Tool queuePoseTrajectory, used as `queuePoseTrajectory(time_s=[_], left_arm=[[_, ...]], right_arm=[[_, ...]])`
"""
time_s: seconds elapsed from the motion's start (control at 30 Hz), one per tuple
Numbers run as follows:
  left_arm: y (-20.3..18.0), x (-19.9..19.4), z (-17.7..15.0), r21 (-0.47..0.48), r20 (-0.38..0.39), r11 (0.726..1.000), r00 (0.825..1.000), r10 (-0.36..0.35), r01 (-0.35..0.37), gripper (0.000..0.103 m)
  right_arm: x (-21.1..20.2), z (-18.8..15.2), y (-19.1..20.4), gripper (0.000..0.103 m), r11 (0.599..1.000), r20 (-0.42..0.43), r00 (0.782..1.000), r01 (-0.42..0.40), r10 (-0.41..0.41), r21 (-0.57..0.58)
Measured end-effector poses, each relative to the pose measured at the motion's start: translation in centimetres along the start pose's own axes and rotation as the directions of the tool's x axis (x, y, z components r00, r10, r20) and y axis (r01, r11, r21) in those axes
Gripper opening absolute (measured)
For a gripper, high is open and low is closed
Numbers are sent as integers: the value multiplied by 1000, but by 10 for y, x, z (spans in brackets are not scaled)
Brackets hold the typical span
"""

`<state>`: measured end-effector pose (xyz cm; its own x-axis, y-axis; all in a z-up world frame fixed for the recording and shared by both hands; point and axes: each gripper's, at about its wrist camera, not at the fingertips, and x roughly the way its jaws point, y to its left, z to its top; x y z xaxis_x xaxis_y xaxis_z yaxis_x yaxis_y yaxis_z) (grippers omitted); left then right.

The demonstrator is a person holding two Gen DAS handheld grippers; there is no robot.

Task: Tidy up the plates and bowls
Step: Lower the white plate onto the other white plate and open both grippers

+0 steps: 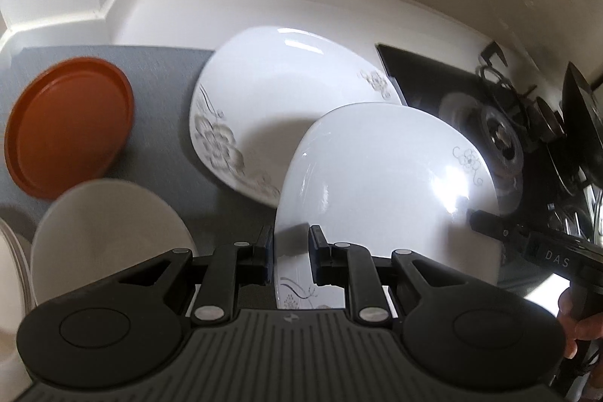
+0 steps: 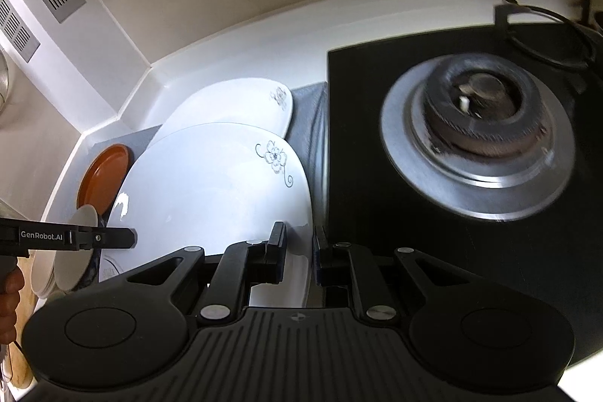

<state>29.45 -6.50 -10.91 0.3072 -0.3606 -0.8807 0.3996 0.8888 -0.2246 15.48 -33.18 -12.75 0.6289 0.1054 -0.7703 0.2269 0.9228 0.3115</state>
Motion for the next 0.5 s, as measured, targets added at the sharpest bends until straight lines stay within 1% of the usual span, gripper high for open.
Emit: queuePoseTrajectory(time_s=[0.17,0.3,0.5], left_arm=[[9,11,14,-32,-2,999,1000,21,-21,21],[14,15,27,-39,11,999,999,31,-31,21],[20,24,52,-50,17,998,999,43,-42,21]], right_arm=[[17,15,4,15,1000,-14,1000,1,-1,0],[29,25,9,15,1000,-30,1000,3,-4,-16],[47,47,11,15,1000,-50,999,-1,1,-1]])
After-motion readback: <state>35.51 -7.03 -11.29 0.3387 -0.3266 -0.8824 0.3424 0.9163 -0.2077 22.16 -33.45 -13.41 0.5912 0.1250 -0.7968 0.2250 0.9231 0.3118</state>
